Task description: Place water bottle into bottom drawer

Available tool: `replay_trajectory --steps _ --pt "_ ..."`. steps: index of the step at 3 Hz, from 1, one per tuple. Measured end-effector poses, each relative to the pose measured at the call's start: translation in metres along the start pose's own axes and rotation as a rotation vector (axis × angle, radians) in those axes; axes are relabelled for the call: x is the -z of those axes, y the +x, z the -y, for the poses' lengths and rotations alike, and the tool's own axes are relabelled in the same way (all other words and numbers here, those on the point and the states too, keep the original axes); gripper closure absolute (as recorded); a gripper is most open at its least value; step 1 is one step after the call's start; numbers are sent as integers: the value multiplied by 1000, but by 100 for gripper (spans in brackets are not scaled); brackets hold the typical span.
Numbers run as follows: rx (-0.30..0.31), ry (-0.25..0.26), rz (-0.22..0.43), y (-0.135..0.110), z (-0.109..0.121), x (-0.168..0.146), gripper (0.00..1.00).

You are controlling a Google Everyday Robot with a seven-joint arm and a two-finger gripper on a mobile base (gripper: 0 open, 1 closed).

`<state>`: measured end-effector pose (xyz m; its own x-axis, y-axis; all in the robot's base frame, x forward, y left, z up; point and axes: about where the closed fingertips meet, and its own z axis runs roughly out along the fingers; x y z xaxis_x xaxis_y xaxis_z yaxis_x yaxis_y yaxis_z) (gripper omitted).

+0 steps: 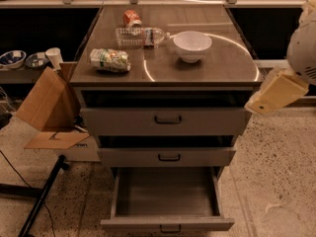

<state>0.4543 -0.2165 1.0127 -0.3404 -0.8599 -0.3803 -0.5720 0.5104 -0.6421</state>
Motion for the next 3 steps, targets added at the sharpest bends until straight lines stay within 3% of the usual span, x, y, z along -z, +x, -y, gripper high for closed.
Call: replay_trajectory --steps 2,3 --pt "117 98 92 -26 -6 38 0" --pt "132 123 107 -22 -9 50 0"
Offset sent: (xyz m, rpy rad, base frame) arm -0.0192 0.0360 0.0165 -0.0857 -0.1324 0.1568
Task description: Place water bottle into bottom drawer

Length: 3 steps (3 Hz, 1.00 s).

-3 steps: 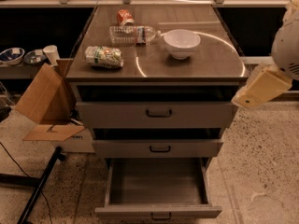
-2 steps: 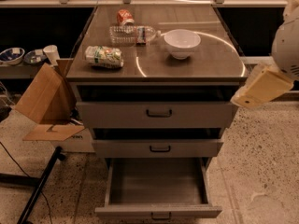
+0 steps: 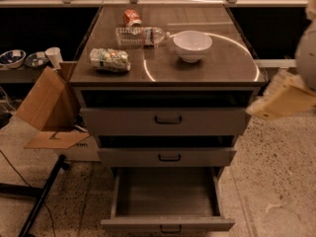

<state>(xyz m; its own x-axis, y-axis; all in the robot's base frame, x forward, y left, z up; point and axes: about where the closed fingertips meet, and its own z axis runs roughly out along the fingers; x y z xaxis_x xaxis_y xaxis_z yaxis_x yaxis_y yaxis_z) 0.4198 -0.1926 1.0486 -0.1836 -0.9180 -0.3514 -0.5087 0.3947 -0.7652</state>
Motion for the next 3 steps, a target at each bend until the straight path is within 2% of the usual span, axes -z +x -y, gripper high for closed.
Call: replay_trajectory --steps 1,2,3 --pt "-8 97 48 31 -7 41 0" --pt "-14 185 73 47 -8 83 0" --pt "-14 185 73 47 -8 83 0"
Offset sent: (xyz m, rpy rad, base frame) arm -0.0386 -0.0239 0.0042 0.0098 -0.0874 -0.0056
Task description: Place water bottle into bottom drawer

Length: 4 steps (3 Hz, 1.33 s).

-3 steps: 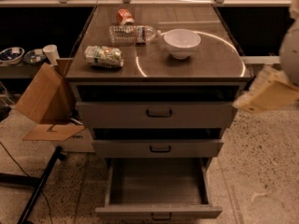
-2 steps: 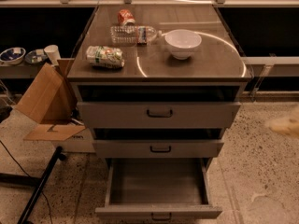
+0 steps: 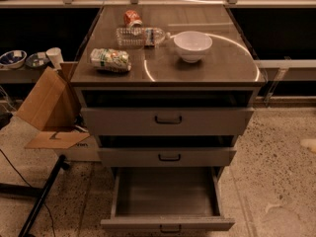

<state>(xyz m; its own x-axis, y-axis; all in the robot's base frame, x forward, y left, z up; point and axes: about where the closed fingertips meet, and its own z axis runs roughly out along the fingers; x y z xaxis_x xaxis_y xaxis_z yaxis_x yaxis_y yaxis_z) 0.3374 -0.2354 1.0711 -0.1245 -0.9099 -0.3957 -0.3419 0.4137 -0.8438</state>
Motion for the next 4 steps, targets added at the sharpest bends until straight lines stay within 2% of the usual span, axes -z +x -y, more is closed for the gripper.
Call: replay_trajectory --steps 4 --pt "0 0 0 0 0 0 0"
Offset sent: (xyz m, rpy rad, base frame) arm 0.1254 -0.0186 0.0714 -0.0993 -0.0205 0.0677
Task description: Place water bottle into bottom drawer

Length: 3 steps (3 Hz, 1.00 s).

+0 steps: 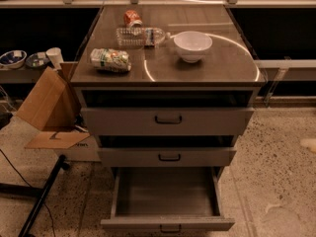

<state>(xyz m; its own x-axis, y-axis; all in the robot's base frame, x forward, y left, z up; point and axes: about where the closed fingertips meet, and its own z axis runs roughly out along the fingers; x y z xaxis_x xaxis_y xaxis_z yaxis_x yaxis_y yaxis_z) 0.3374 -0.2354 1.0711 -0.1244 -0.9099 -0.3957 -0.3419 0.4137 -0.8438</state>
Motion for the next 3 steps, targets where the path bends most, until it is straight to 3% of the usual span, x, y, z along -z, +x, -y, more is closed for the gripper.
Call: replay_trajectory --steps 1,2,3 --pt "0 0 0 0 0 0 0" --pt "-45 -11 28 14 3 7 0" --pt "-154 -56 64 47 9 -8 0"
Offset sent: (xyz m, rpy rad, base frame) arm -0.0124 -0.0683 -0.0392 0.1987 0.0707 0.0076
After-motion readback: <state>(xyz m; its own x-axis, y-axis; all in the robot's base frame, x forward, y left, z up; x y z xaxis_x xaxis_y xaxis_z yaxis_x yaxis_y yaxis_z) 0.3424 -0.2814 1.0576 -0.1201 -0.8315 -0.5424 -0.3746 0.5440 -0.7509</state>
